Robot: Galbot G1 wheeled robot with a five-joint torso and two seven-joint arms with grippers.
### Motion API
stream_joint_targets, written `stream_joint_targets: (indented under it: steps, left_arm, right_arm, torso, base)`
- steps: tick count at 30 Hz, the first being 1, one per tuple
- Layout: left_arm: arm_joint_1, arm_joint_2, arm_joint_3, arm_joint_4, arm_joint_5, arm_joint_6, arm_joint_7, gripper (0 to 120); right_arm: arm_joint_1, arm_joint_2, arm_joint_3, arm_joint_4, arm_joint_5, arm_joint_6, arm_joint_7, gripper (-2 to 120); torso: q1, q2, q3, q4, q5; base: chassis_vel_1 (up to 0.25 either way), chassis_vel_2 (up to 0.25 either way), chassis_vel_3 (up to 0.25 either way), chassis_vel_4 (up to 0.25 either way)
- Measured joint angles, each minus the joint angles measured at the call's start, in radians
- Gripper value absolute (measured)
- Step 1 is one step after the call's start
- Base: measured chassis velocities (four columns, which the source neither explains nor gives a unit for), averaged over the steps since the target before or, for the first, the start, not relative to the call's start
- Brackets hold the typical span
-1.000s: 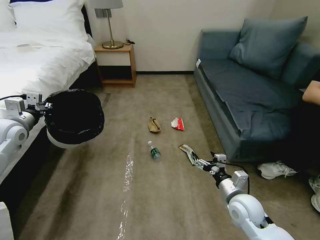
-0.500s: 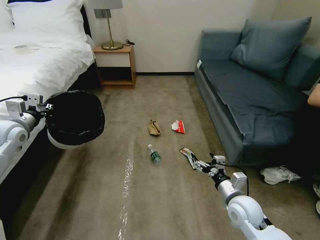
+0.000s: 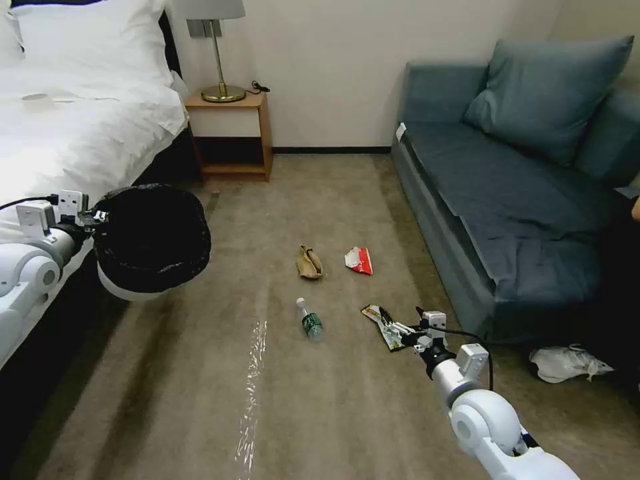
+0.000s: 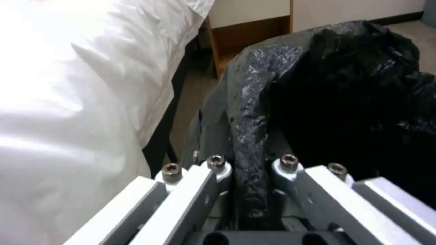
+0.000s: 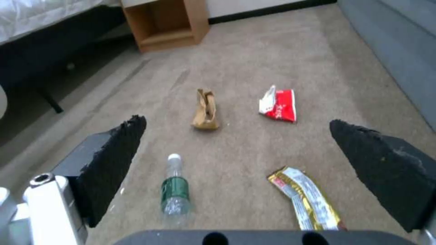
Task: Pick up the trash bin, then pick up the garbage on the floor and place it into the trash bin.
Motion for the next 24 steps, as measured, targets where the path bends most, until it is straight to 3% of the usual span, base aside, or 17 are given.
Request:
stream_joint_targets:
  steps: [24]
  left_arm:
    - [0.010,-0.001,0.000,-0.008,0.004,-0.004,0.004,5]
  right_arm:
    - [-0.019,0.010,0.002,-0.002,-0.014,0.002,0.000,100]
  torso:
    - [0.000,0.000,0.000,-0.0001,0.0000]
  base:
    - [-0.068,0.076,0.071,-0.070]
